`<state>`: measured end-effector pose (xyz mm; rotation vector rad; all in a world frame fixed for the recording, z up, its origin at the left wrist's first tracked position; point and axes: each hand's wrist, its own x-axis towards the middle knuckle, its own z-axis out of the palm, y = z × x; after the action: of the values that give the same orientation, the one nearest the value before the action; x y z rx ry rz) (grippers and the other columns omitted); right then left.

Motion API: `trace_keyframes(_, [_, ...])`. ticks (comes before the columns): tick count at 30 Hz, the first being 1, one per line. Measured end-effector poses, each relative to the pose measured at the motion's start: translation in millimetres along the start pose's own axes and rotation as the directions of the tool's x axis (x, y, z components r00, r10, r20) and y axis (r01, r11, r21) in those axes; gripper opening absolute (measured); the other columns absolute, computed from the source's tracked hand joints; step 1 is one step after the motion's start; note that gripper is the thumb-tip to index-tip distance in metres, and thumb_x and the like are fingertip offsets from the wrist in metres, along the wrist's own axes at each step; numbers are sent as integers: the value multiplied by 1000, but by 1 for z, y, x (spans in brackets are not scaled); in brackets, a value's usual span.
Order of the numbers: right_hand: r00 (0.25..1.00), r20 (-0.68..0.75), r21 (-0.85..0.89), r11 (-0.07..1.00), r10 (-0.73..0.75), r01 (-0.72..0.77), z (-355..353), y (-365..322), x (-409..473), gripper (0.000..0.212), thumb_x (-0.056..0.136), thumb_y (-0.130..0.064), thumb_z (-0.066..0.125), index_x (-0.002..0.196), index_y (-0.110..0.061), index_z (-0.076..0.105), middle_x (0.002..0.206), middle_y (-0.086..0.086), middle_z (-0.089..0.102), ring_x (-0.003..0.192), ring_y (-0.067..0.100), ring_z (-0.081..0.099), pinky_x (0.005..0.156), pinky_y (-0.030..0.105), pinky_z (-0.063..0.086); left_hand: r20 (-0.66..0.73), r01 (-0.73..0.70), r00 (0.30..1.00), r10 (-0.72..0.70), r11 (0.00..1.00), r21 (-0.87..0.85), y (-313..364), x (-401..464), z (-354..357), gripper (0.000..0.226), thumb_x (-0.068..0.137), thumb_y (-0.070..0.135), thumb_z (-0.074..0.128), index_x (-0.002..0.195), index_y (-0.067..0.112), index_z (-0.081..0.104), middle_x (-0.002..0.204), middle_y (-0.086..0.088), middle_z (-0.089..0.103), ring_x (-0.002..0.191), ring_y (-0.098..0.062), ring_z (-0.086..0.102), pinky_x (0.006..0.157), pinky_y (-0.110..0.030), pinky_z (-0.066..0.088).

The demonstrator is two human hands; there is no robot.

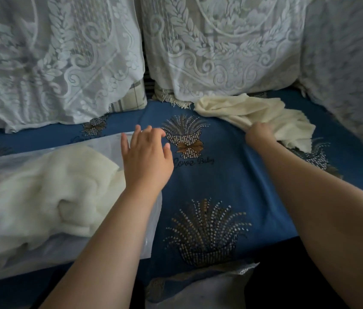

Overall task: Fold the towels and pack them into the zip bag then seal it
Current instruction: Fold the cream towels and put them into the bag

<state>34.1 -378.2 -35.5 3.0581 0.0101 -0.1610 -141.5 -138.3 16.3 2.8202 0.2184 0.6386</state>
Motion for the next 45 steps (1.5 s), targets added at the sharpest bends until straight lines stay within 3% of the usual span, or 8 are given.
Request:
trace_keyframes(12, [894, 60, -215, 869, -444, 446, -36, -31, -186, 43, 94, -44, 51, 119, -9, 50, 107, 7, 65, 91, 26, 62, 60, 30, 35, 177, -219, 952, 248, 961, -172, 33, -23, -5, 26, 96, 22, 45, 119, 18, 57, 119, -3, 63, 115, -24, 54, 89, -35, 41])
trace_keyframes(20, [749, -215, -179, 779, -627, 601, 2, -10, -271, 72, 48, -25, 87, 108, -19, 47, 59, -5, 61, 29, 19, 48, 39, 19, -1, 553, -226, 788, 271, 963, -150, 50, -41, 10, 74, 93, 40, 51, 153, 27, 9, 158, -1, 23, 142, -26, 26, 110, -44, 31])
trace_keyframes(24, [841, -61, 178, 823, -537, 539, 4, -11, -288, 54, 83, -44, 64, 127, -26, 39, 92, 2, 69, 78, 30, 65, 56, 30, 43, 663, -223, 713, 228, 970, -95, 60, -49, 16, 68, 89, 44, 55, 147, 26, 26, 152, -2, 34, 139, -25, 30, 106, -41, 32])
trace_keyframes(29, [962, -144, 242, 934, -233, 262, -5, 11, -259, 74, 84, -51, 58, 145, -25, 25, 127, 3, 49, 111, 26, 54, 80, 36, 46, 691, -205, 708, 150, 979, -2, 64, -55, 19, 7, 86, 32, 58, 80, 28, 57, 98, 2, 59, 97, -24, 57, 69, -32, 41])
trace_keyframes(36, [922, -344, 561, 749, -176, 352, -14, 34, -246, 31, 91, -35, 58, 97, -5, 62, 121, 7, 61, 109, 23, 55, 89, 38, 41, 383, -43, 850, 363, 772, -635, 64, -39, -32, 24, 72, 29, 52, 81, 8, 58, 89, 1, 60, 88, -14, 52, 80, -35, 40])
trace_keyframes(40, [818, 101, 960, 272, -567, 70, -40, 32, -290, 42, 85, -51, 51, 88, -10, 60, 73, 2, 58, 66, 6, 54, 66, 21, 45, 642, 214, 624, 445, 693, -689, 43, -40, -76, 56, 69, 65, 61, 92, 14, 67, 78, 6, 66, 70, -9, 58, 61, -21, 41])
trace_keyframes(43, [596, 565, 771, 623, -570, -134, -23, 28, -298, 62, 81, -67, 34, 88, -11, 58, 86, 6, 63, 72, 19, 60, 68, 30, 49, 880, 31, 399, 257, 956, -293, 43, -48, -74, 93, 57, 96, 21, 105, 29, 66, 106, 5, 70, 88, -13, 66, 81, -27, 51])
trace_keyframes(45, [720, 609, 519, 854, -334, -42, -2, 29, -288, 64, 88, -69, 33, 84, -10, 58, 83, 7, 66, 69, 24, 62, 64, 30, 49, 885, 2, 459, 76, 996, -87, 53, -54, -54, 84, 73, 84, 18, 115, 24, 59, 115, -1, 67, 89, -19, 67, 90, -36, 48])
